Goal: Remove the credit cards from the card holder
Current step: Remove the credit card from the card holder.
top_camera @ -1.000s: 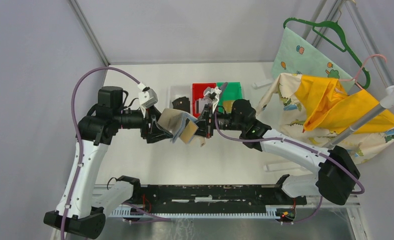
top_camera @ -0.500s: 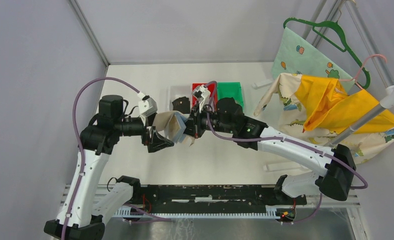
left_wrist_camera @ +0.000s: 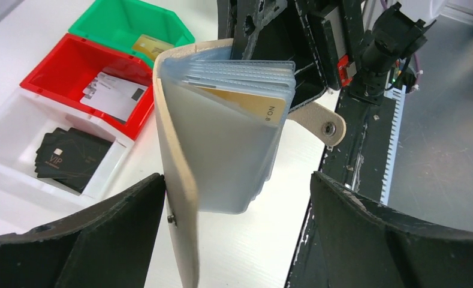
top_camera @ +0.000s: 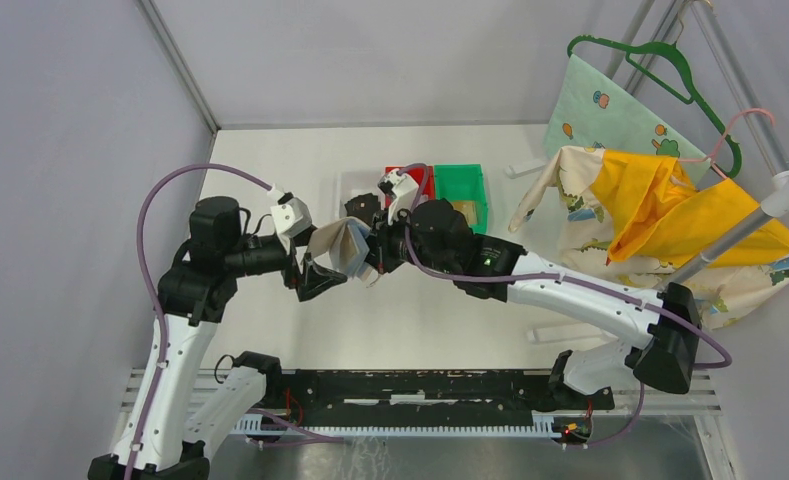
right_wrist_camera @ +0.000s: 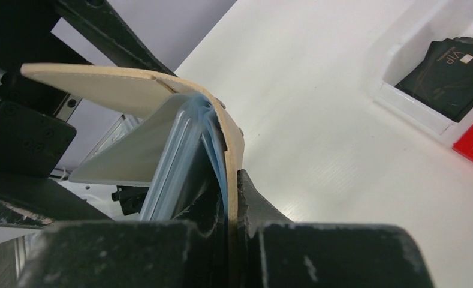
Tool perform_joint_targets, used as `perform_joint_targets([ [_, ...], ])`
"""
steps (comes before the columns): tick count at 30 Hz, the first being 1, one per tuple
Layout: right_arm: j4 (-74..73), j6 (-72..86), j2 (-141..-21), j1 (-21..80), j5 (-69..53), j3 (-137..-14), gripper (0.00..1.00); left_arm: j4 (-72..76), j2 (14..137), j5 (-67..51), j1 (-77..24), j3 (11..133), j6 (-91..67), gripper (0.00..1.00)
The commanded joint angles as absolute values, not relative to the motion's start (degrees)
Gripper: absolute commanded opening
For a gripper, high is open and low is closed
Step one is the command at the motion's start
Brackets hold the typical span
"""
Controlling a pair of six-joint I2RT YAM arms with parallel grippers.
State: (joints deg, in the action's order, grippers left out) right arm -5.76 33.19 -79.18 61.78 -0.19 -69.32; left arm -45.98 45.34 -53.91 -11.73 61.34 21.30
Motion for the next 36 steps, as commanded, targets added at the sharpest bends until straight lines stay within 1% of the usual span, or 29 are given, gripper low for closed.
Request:
perform_joint_targets([
  [1, -2.94, 34.38, -79.52, 62.61, 5.01, -73.61, 0.0, -40.56, 44.13, -52.32, -11.87, 60.06, 16.46, 0.94],
  [7, -0.47, 36.07, -80.63, 63.47, 4.74, -73.54, 0.0, -40.23, 44.0, -48.11, -11.87, 58.14, 17.49, 0.98],
  [12, 2.78, 37.38, -80.54, 63.65, 2.63, -71.75, 0.0, -36.26, 42.72, -41.38, -11.87, 56.74, 16.9, 0.96],
  [24, 3.74, 38.31, -80.08, 63.72, 2.45, -70.88, 0.0, -33.88, 42.98, -44.27, -11.91, 56.26, 13.4, 0.94],
  [29, 3.52, 38.1, -79.93, 63.69, 2.88, -70.57, 0.0, -40.29, 44.07, -49.4, -11.87, 57.56, 19.25, 0.96],
  [32, 3.63, 38.1, -79.83, 63.72, 2.99, -70.41, 0.0, -42.95, 44.35, -49.55, -11.87, 57.85, 21.92, 0.96],
  [36, 3.6, 38.08, -79.85, 63.72, 2.74, -70.6, 0.0, -42.71, 44.03, -47.87, -11.87, 57.84, 22.69, 0.94],
])
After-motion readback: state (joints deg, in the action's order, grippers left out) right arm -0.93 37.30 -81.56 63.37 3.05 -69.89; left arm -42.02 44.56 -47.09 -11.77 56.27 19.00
